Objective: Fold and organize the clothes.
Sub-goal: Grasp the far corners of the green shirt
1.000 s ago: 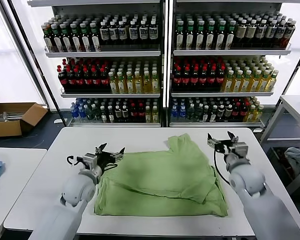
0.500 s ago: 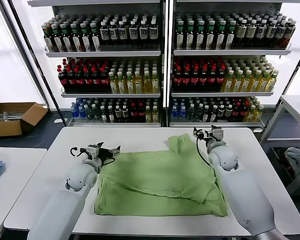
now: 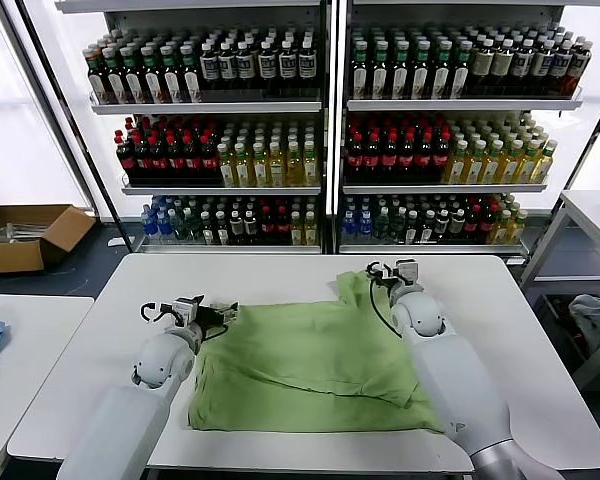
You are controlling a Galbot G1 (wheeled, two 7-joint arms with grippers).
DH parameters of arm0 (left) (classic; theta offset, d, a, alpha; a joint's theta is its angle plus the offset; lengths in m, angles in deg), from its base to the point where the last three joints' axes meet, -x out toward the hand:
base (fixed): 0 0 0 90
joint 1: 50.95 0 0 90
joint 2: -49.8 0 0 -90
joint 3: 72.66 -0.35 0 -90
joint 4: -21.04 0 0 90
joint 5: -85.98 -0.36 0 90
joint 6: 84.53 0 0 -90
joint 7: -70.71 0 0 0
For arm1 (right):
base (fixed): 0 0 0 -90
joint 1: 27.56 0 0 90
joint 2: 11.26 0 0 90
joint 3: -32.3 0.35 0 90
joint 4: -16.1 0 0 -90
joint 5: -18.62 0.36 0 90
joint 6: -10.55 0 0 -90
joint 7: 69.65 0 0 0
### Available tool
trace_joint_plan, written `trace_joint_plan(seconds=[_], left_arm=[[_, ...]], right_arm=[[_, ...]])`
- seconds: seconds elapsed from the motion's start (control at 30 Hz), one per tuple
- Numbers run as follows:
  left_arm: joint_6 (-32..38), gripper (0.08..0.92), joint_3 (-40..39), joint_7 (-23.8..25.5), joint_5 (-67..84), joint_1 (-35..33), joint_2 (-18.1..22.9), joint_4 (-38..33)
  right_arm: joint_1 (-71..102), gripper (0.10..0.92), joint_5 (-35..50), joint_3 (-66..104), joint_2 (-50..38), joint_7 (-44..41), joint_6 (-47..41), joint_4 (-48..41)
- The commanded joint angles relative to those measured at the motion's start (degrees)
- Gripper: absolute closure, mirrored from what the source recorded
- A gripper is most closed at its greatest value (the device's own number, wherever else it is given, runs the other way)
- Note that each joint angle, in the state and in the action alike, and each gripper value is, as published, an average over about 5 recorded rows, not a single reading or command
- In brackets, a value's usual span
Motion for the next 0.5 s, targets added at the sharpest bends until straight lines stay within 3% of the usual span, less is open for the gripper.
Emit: trace_joint_plan(seconds=[0.03,0.33,0.5], left_arm=[[-0.2,0.177,0.0,-0.1,0.1,-1.2,0.1,0.5],[-0.2,0.185,-0.3,-0.2,0.2,-1.9,0.7,1.0],[-0.2,0.295,-0.4,-0.3,0.4,-2.7,1.1,0.8]], right_arm=[[-0.6,0.203,-0.7,-0.2,1.6,-0.2,0.1,-3.2],[1.2,0.204,-1.4,0.7,2.4,0.1,-0.5,-2.9],[2.8,0.291,-1.4,0.9,2.1,0.6,-1.3,-1.0]])
